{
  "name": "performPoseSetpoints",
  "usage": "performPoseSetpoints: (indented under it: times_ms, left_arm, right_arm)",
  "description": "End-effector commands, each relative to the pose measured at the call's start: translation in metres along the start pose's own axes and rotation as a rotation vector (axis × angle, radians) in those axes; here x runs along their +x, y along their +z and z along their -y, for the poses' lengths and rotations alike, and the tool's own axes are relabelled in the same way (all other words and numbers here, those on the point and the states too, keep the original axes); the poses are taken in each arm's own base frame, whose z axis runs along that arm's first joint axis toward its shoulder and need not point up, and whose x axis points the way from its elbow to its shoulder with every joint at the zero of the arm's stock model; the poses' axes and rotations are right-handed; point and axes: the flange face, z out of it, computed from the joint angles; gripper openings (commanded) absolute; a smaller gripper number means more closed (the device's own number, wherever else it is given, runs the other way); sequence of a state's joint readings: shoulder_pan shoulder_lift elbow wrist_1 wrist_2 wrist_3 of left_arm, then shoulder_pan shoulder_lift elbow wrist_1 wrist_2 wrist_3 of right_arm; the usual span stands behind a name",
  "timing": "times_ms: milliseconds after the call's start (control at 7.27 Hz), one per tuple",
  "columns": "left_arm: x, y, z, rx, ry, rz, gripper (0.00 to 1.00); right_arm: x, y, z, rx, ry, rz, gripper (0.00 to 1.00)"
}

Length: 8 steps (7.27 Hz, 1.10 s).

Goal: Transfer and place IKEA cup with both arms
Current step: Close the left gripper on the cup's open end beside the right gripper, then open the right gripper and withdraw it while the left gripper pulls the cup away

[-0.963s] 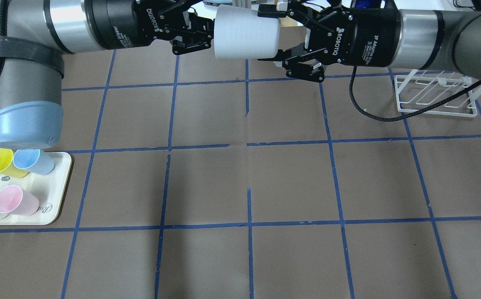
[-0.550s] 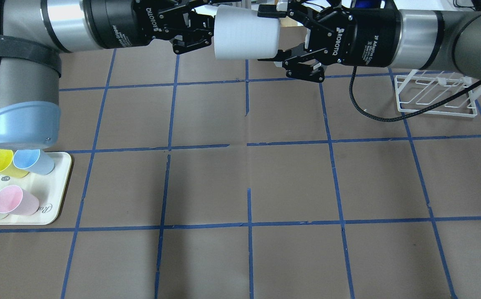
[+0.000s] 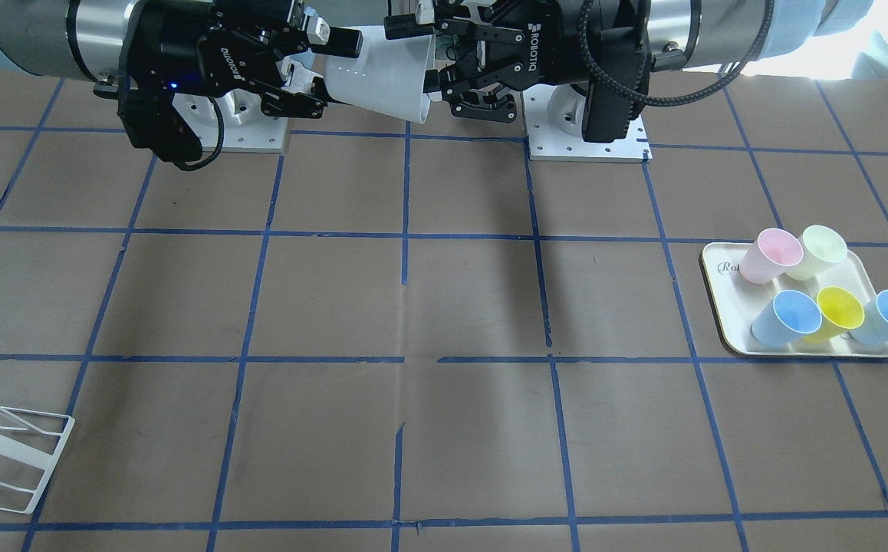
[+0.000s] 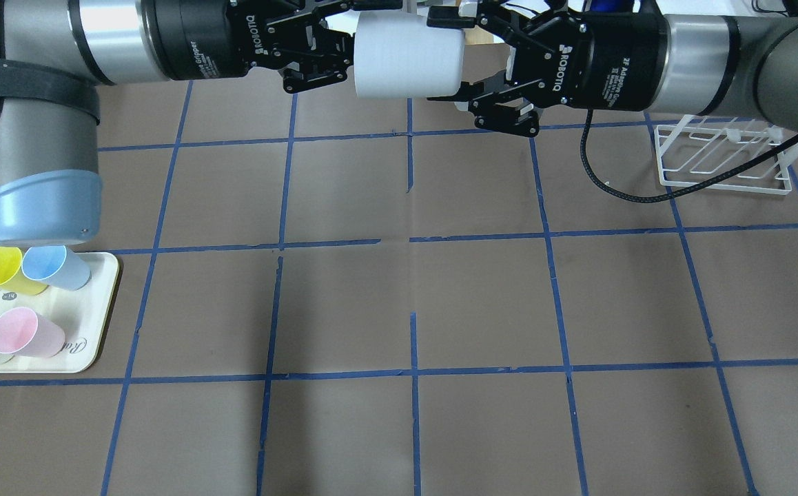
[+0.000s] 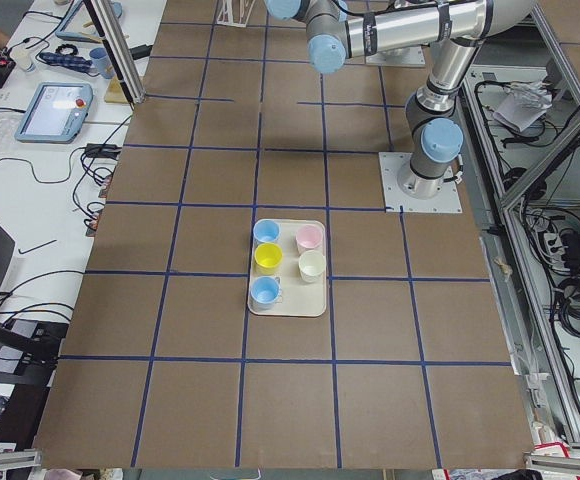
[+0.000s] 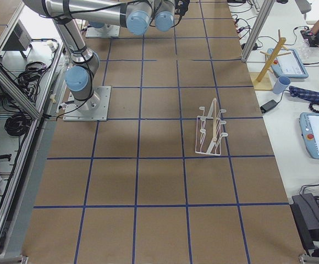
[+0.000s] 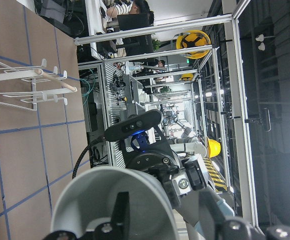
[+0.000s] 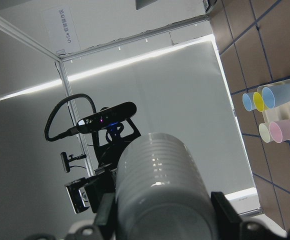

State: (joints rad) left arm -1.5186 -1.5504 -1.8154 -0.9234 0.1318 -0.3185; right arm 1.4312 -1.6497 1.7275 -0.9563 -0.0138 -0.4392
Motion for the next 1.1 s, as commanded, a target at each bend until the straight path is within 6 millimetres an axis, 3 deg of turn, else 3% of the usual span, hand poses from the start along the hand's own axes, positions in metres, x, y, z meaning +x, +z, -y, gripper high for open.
performPoseSetpoints:
  times_ms: [0,138,275,412,550,962]
  left_arm:
    - [0.0017,-0.0003,-0.0017,0.002,-0.002,0.001,0.34]
    - [0.0017,-0.0003,-0.0017,0.002,-0.002,0.001,0.24]
    - [0.0010,-0.0002,-0.0019,0.002,-0.010,0.001,0.16]
    - [0.0006,-0.0001,-0.0015,0.001,-0.010,0.000,0.05]
    - [0.0000,0.0006,-0.0027,-0.001,-0.014,-0.002,0.02]
    - [0.0029,0.0004,-0.0024,-0.002,-0.008,-0.008,0.00]
  right_arm:
    - [-0.0002,0.0000,-0.0010,0.000,0.002,0.000,0.25]
    - [-0.0009,0.0000,-0.0011,0.000,0.000,0.000,0.27]
    - [-0.0003,0.0000,-0.0010,0.001,0.003,0.001,0.37]
    - [-0.0003,0.0000,-0.0010,0.001,0.003,0.001,0.41]
    - [0.0021,0.0000,-0.0004,-0.002,0.006,-0.004,0.99]
    - [-0.0009,-0.0014,0.0005,-0.001,0.093,-0.009,1.00]
